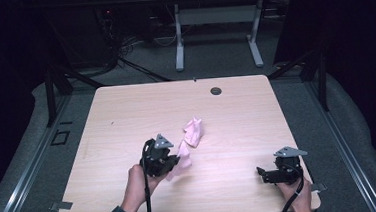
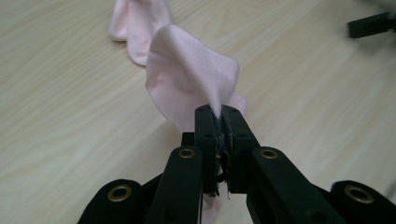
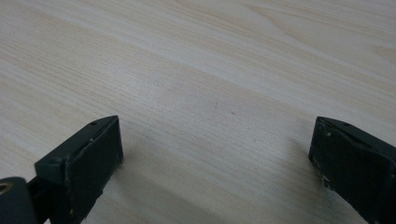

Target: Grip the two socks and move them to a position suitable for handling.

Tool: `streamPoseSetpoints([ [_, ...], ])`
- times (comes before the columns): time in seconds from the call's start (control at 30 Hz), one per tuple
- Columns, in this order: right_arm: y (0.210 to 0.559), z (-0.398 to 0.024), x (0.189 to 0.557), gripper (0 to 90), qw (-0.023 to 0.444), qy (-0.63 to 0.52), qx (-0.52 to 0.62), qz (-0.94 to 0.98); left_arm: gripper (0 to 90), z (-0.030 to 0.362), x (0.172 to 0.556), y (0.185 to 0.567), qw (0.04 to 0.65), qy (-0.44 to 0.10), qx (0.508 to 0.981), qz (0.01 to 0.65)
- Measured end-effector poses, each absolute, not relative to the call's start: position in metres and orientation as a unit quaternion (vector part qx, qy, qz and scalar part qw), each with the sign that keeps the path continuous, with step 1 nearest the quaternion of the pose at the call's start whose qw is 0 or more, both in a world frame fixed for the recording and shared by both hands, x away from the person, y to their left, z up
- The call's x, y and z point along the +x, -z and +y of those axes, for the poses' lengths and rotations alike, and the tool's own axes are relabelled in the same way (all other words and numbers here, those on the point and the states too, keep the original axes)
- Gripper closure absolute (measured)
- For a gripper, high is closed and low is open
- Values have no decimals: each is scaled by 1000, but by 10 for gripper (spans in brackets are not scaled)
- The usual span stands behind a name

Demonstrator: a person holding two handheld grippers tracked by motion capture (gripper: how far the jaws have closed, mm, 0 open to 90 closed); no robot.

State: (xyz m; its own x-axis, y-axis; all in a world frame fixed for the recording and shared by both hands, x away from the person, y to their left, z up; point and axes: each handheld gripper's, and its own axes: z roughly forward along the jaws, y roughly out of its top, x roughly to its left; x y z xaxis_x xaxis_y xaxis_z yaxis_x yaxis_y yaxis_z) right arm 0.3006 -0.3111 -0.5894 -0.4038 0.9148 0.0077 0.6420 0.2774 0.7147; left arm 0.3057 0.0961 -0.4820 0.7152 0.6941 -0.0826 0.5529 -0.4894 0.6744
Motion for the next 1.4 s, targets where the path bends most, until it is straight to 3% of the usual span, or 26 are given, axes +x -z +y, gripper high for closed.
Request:
streamPoseSetpoints([
  [0.2,589,-311,301,21,208,-326,504,772,862,86,274,501,356,-57,858,365],
  [0.43,589,-311,301,21,209,-327,505,771,858,69,282,548,324,-16,867,379],
  [0.7,589,-311,301,21,209,-327,505,771,801,61,284,564,310,-7,874,375],
  [0.73,589,-311,301,21,209,-327,505,771,714,61,283,563,311,-9,875,372],
  [0.77,589,-311,301,21,209,-327,505,771,714,61,282,562,309,-14,876,371],
  [0.8,589,-311,301,21,209,-327,505,771,638,61,281,559,310,-23,876,368],
  [0.83,589,-311,301,21,208,-326,505,772,561,62,280,556,316,-26,874,370],
  [0.87,589,-311,301,21,209,-326,505,772,419,64,279,552,318,-33,874,366],
  [0.9,589,-311,301,21,209,-326,505,772,419,65,278,548,320,-44,873,366],
  [0.93,589,-311,301,21,209,-327,505,771,331,68,279,542,326,-48,871,364],
  [1.03,589,-311,301,21,208,-326,505,772,208,74,286,529,333,-72,868,360],
  [1.23,589,-311,301,22,208,-326,505,772,72,87,321,510,341,-97,861,366],
  [1.4,589,-311,301,21,209,-327,504,771,11,90,350,505,338,-110,859,368],
])
